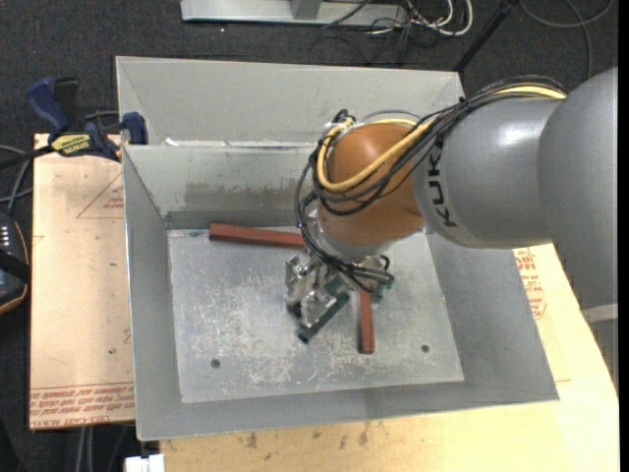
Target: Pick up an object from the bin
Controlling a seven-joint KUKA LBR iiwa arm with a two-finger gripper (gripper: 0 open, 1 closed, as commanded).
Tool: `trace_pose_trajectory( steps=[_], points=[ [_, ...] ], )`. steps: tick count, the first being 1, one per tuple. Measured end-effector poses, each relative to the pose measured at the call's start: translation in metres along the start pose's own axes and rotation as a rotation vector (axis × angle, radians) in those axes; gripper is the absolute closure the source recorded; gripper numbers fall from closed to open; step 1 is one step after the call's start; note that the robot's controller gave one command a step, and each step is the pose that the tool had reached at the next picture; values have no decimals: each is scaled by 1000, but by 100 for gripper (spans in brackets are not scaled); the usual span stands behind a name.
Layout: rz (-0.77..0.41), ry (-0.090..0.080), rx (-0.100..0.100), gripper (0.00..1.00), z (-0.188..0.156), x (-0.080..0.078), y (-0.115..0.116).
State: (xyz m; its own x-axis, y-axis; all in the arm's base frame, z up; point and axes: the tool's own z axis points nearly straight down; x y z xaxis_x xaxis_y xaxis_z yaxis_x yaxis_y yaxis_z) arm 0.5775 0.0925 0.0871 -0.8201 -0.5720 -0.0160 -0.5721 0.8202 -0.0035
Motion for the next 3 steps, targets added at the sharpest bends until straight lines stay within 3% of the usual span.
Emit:
trace_pose_trajectory(
  steps=[1,2,3],
  points=[
    [-5,19,-8,100,-38,-1,-7],
    [0,7,-1,100,-68,-5,-9],
    [3,13,-4,100,-56,-4,-9]
  ],
)
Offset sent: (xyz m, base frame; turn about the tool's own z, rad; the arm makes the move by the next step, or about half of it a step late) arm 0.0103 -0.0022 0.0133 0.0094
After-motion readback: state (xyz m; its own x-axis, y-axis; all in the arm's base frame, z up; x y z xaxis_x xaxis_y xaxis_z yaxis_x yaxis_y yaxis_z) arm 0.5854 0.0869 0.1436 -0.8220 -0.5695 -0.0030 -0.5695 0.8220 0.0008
